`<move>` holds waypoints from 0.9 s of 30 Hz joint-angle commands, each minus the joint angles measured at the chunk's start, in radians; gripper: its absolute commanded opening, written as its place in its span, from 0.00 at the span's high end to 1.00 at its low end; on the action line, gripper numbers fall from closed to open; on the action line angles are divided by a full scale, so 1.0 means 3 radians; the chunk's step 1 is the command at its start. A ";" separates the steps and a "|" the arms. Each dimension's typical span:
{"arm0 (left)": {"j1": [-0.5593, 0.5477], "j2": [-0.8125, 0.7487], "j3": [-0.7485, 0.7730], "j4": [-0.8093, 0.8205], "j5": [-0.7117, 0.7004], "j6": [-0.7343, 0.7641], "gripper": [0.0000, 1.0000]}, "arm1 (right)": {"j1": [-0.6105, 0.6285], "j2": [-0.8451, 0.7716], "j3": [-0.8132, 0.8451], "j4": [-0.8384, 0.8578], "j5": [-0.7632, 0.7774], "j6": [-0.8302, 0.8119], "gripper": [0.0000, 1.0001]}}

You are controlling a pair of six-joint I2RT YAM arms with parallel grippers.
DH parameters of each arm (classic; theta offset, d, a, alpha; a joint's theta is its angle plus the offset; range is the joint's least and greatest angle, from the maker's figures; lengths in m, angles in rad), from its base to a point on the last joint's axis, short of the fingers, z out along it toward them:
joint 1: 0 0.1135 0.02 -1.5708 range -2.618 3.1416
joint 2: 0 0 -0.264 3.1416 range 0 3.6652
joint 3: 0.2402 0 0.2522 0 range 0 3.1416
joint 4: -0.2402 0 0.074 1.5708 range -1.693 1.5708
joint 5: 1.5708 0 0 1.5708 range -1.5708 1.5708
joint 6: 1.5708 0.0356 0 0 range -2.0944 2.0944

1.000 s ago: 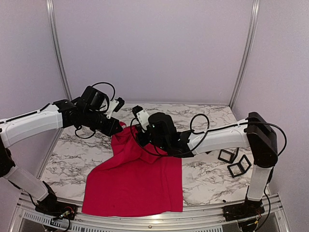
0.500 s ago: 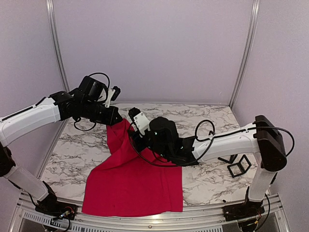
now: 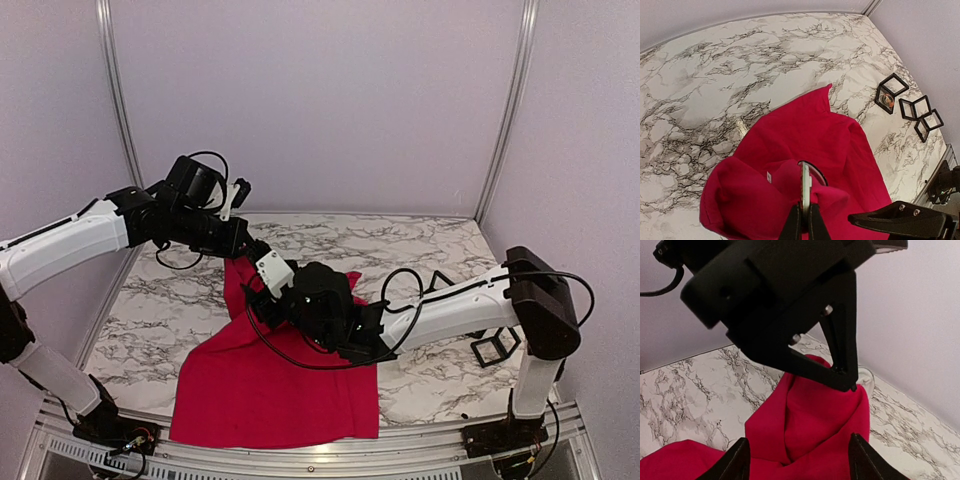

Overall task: Remove the brooch from the garment
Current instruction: Adjust the flattened clothing at the center of the board.

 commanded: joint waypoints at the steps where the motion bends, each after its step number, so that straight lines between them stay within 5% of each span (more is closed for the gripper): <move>1: -0.0010 0.0014 0.0132 -0.0044 0.0064 -0.0120 1.00 | -0.0004 0.0345 0.0277 0.0111 0.0264 0.0044 0.32; 10: -0.0025 0.0030 0.0164 -0.0021 0.0107 -0.0230 1.00 | -0.0002 0.0837 0.0640 0.0296 0.0699 0.0087 0.11; 14: -0.0025 0.0009 0.0142 0.0003 0.0111 -0.0282 1.00 | -0.0009 0.0997 0.0779 0.0338 0.0819 0.0041 0.14; 16: -0.0025 -0.0007 0.0128 0.0026 0.0117 -0.0305 1.00 | -0.0033 0.1037 0.0833 0.0316 0.0828 0.0068 0.24; 22: -0.0025 -0.0030 0.0118 -0.0046 -0.0055 -0.0248 1.00 | -0.0087 0.0895 0.0713 0.0292 0.0704 0.0093 0.79; 27: -0.0011 -0.0023 0.0166 -0.0151 -0.0251 -0.0080 1.00 | -0.0097 0.0632 0.0373 0.0368 0.0415 0.0075 1.00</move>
